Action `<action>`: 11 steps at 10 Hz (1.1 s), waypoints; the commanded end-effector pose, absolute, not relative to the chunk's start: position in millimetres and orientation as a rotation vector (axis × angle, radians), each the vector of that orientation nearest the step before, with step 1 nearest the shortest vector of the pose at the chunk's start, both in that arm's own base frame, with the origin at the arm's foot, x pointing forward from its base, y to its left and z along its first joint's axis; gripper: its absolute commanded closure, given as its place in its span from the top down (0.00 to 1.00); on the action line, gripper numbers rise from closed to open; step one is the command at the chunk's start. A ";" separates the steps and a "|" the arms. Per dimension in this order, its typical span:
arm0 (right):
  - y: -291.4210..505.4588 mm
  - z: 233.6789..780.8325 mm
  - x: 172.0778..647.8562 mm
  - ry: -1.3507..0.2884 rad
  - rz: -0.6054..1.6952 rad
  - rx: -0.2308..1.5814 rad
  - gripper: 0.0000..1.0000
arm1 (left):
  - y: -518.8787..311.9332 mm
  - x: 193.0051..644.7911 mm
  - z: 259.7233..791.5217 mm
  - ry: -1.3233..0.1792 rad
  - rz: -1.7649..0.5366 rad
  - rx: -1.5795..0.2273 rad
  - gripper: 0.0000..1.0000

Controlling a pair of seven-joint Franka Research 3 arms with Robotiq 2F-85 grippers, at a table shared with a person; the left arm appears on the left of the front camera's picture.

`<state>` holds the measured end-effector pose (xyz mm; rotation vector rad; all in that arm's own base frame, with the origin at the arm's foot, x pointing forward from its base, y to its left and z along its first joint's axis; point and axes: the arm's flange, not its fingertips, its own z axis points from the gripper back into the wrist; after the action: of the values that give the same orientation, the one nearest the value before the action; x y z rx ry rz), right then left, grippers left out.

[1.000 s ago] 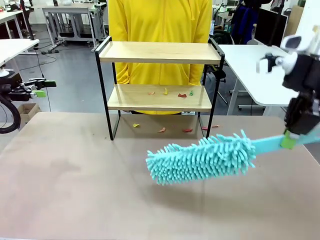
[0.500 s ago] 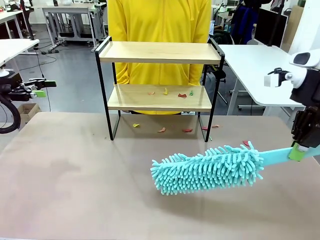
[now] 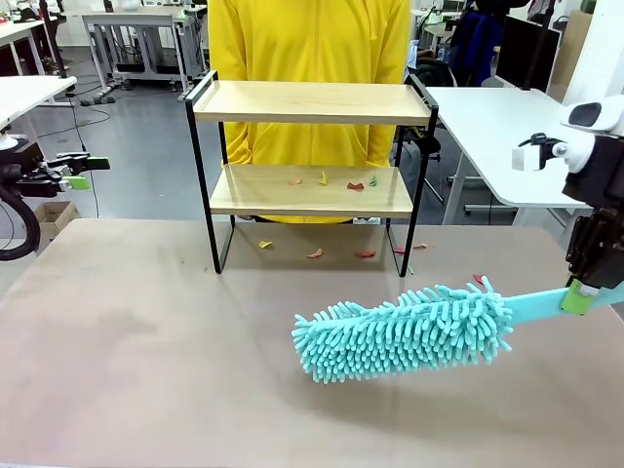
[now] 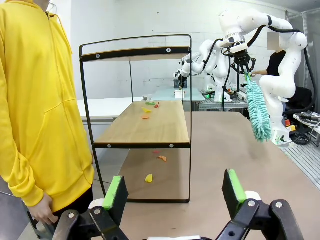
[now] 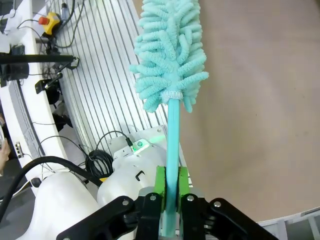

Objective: Clean the shelf.
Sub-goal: Clean the specific section of the Shelf indicated by the human with the Duster.

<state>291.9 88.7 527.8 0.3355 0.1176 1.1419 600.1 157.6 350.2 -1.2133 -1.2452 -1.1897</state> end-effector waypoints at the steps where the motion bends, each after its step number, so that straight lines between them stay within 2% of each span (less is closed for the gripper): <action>1: 87.9 530.6 294.2 0.108 1.144 0.332 0.13 | 157.7 598.4 353.0 -1.254 -1.195 -1.209 1.00; 11: 87.9 530.6 294.2 0.108 1.144 0.332 0.13 | 157.7 598.4 353.0 -1.254 -1.195 -1.209 1.00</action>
<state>291.9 88.7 527.8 0.3355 0.1175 1.1419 600.1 157.6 350.2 -1.2133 -1.2452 -1.1897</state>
